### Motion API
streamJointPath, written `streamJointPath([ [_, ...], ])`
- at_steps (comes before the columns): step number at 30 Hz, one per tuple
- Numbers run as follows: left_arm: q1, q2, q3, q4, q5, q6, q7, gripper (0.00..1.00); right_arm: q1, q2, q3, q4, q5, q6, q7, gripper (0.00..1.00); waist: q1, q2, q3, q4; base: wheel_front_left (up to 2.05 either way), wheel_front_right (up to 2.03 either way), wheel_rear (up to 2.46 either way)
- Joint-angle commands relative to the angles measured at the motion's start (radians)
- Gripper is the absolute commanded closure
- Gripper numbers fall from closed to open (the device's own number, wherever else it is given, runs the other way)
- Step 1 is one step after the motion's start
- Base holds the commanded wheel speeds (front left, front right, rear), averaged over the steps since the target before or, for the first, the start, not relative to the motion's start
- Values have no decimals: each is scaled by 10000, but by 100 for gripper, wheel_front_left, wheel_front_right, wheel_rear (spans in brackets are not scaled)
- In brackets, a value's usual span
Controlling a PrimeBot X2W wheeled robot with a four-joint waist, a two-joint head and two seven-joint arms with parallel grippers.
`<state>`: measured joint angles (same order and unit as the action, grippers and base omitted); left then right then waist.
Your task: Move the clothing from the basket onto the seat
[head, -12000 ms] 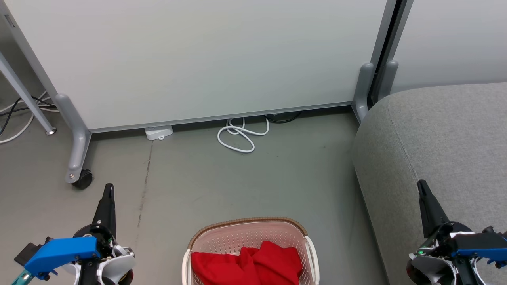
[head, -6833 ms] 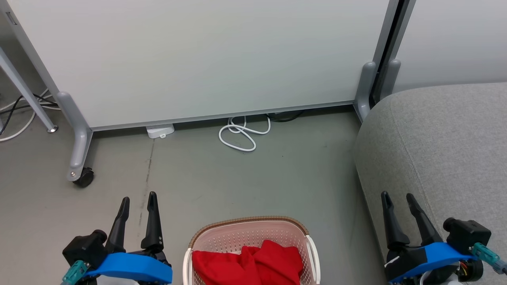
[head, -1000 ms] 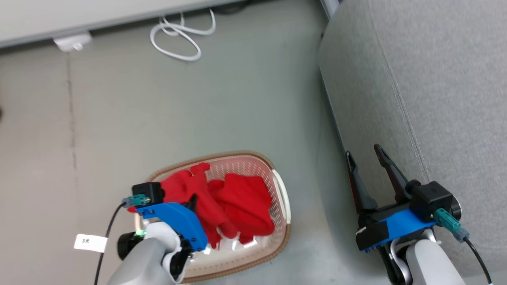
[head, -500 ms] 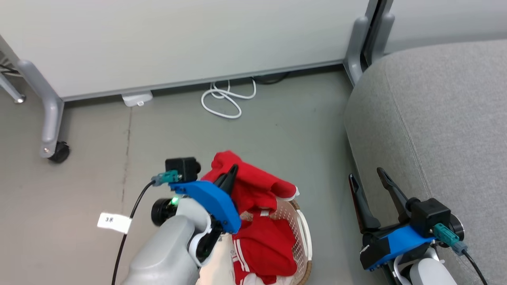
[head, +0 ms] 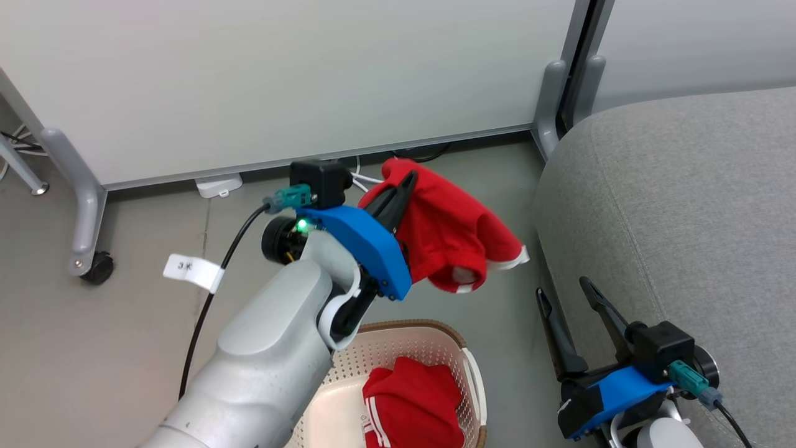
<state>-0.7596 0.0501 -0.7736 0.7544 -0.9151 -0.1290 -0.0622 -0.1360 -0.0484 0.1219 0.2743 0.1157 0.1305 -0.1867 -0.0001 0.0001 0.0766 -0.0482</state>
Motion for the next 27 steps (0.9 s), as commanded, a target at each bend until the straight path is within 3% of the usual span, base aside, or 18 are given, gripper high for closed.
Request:
streamJointPath([
  [1, -265, 7, -81, -57, 32, -25, -49, 100, 134, -35, 37, -36, 54, 5, 39, 0, 1, -1, -56, -49, 0, 0, 0],
  [19, -905, 8, -884, -114, 377, 64, -240, 100, 390, -35, 109, -206, 70, 5, 246, 0, 1, -1, -377, -336, 0, 0, 0],
  [27, -693, 7, -1121, -275, 326, 92, -342, 100, -291, -35, 437, -318, -332, 5, 542, 0, 1, -1, -291, -328, 0, 0, 0],
])
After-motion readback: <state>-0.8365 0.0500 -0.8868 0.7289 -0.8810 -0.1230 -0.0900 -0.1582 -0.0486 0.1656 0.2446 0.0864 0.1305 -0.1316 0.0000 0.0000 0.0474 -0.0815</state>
